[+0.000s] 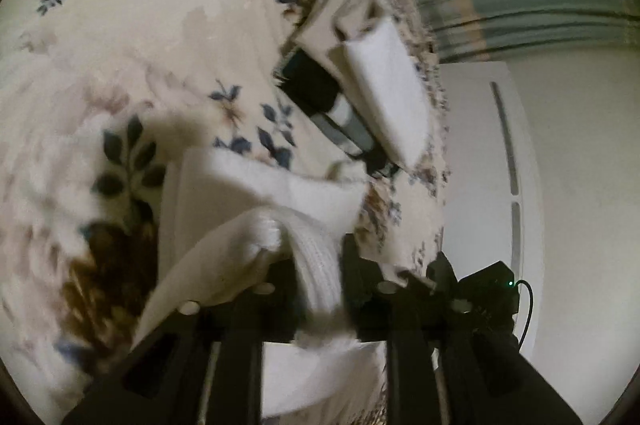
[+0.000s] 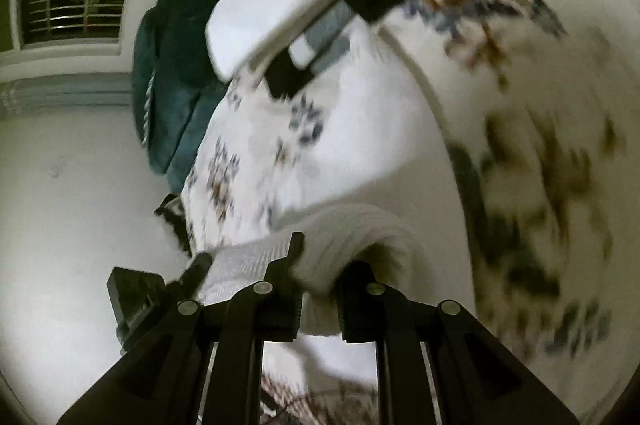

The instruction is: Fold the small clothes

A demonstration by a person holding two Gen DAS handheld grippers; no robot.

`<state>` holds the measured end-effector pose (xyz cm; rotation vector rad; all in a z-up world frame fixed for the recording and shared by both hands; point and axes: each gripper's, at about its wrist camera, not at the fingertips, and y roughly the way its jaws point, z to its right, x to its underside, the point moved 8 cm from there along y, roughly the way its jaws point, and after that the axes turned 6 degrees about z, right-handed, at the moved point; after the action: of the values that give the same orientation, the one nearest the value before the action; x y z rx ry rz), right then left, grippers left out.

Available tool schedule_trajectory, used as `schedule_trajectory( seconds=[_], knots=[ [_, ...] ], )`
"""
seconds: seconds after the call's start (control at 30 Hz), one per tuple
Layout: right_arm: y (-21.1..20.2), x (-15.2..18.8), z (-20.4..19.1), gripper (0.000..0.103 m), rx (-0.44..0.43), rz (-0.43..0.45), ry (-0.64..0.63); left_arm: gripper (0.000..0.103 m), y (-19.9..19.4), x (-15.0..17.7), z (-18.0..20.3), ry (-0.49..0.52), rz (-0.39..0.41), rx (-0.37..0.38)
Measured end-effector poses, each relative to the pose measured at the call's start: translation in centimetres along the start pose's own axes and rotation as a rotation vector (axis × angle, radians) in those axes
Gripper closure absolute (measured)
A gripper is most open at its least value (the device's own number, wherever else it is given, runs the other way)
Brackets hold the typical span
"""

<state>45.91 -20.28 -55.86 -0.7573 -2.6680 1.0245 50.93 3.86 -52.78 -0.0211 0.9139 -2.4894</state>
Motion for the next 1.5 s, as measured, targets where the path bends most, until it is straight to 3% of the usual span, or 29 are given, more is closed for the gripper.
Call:
schedule_trajectory(
  seconds=[0.07,0.13,0.17,0.2,0.27,0.4,0.43,0.53,0.57,0.63,0.67,0.7,0.9,1.17,1.27,1.43,1.5],
  knots=[
    [1.9,-2.1,0.2,0.083,0.003,-0.036,0.014,0.042,-0.6,-1.3,-1.0,-0.05,0.024,0.023],
    [2.5,-2.6,0.4,0.067,0.018,-0.057,0.021,0.041,-2.0,-2.0,-1.6,-0.073,0.066,0.046],
    [2.2,-2.9,0.4,0.047,0.007,-0.048,0.012,0.041,-2.4,-2.3,-1.9,-0.069,0.078,0.037],
    [1.8,-2.8,0.5,0.035,0.011,-0.031,0.001,0.041,-2.8,-2.5,-2.3,-0.039,0.091,-0.002],
    [0.6,-3.1,0.8,0.034,0.046,0.008,-0.03,0.041,-2.8,-2.2,-2.2,0.059,0.089,-0.067],
    [-0.7,-2.3,2.2,0.034,0.133,0.035,-0.081,0.041,1.8,-0.1,-2.5,0.274,-0.054,-0.223],
    [-0.4,-2.0,2.7,0.034,0.17,0.031,-0.105,0.044,3.2,0.4,-2.7,0.316,-0.081,-0.255],
    [1.0,-1.5,4.1,0.034,0.221,0.003,-0.123,0.1,5.5,0.7,-3.0,0.407,-0.096,-0.317],
    [1.8,-1.3,4.6,0.035,0.227,-0.015,-0.115,0.101,5.5,0.6,-2.7,0.425,-0.081,-0.313],
    [2.9,-1.2,4.9,0.06,0.251,-0.019,-0.131,0.101,4.4,0.1,-1.9,0.442,-0.029,-0.29],
    [3.1,-1.3,4.9,0.084,0.266,-0.017,-0.145,0.101,3.5,-0.3,-1.7,0.432,0.0,-0.279],
    [3.1,-1.4,4.7,0.091,0.279,-0.005,-0.161,0.101,2.6,-0.8,-1.6,0.413,0.026,-0.271],
    [1.1,-1.8,2.0,0.096,0.293,0.094,-0.254,0.101,0.1,-2.9,-2.1,0.295,0.068,-0.227],
    [1.3,-5.1,-1.2,0.097,0.351,0.146,-0.327,0.101,4.0,-6.5,-4.6,0.233,0.025,-0.295],
    [2.9,-7.0,-0.3,0.099,0.423,0.153,-0.334,0.101,6.6,-6.9,-7.5,0.183,-0.047,-0.322],
    [6.2,-7.7,1.9,0.099,0.482,0.073,-0.35,0.098,7.1,-5.5,-6.8,0.182,-0.114,-0.262],
    [6.4,-7.2,2.3,0.098,0.461,0.046,-0.337,0.088,6.4,-5.1,-6.6,0.14,-0.121,-0.229]
  ],
)
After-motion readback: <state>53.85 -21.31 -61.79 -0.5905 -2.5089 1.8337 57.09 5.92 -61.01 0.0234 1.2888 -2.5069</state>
